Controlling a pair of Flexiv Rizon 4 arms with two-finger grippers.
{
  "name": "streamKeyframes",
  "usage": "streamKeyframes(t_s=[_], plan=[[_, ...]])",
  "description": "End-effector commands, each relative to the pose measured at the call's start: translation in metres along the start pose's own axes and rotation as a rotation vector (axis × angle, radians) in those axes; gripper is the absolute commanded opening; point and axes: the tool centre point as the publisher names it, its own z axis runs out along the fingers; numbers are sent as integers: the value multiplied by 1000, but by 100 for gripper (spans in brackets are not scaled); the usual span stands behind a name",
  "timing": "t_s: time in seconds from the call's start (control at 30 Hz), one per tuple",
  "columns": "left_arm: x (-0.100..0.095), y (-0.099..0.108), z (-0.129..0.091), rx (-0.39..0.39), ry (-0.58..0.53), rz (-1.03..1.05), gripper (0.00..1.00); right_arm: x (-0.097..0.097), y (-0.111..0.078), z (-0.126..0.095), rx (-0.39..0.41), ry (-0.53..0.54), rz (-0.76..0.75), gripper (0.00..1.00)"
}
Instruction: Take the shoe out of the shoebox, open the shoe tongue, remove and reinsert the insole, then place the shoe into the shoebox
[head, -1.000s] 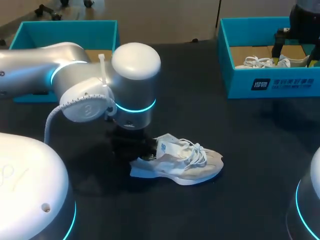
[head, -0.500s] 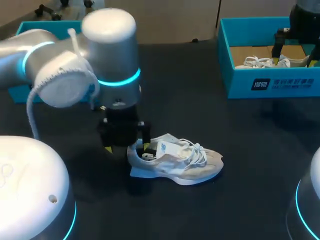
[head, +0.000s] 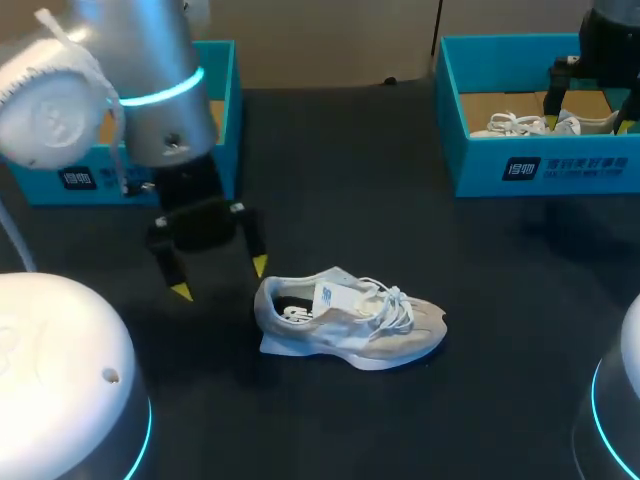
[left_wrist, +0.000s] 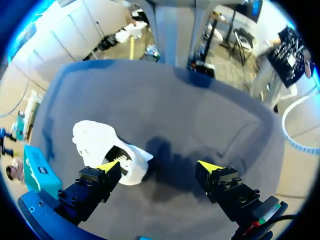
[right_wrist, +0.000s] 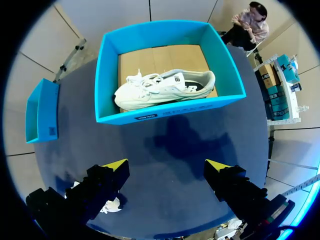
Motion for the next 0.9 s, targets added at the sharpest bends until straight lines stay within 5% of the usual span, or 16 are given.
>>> streamKeyframes(t_s=[0.03,0.4,0.57,0.9], plan=[[4,15,0,227,-9,-78,100,0,-1,0,-2,1,0,100],[4,15,0,227,-9,-78,100,0,-1,0,-2,1,0,100],[9,24,8,259,-102,-219,100,0,-1,0,-2,1,0,100],[29,54,2,511,-243,-383,100,0,-1,0,-2,1,0,100]])
